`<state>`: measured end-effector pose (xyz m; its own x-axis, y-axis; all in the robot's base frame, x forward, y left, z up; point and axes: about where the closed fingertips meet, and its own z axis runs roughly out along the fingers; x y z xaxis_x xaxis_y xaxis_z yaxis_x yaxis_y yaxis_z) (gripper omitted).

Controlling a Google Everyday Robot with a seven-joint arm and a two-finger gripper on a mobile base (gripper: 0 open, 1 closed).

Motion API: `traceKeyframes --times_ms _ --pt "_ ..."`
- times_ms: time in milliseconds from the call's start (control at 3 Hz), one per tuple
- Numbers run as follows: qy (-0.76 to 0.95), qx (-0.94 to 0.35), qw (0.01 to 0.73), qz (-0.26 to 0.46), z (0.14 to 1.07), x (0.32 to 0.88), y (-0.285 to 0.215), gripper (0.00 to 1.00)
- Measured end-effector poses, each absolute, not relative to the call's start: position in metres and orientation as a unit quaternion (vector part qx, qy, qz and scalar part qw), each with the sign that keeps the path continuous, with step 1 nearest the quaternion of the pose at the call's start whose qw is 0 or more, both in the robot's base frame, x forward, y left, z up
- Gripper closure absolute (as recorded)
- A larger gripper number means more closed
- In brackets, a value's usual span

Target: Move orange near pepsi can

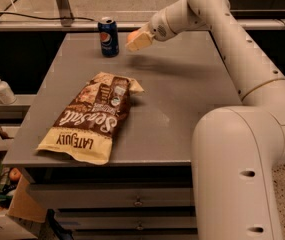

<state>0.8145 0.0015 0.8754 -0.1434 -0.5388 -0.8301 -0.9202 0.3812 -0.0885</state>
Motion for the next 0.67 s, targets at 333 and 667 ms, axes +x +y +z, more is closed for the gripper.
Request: traceKeyframes --times_ms 333,667 --pt "0.717 -0.517 0.401 0.241 0.863 0.815 0.023 1.0" --pt "0.714 -0.525 0.393 0.247 0.857 0.818 0.038 1.0"
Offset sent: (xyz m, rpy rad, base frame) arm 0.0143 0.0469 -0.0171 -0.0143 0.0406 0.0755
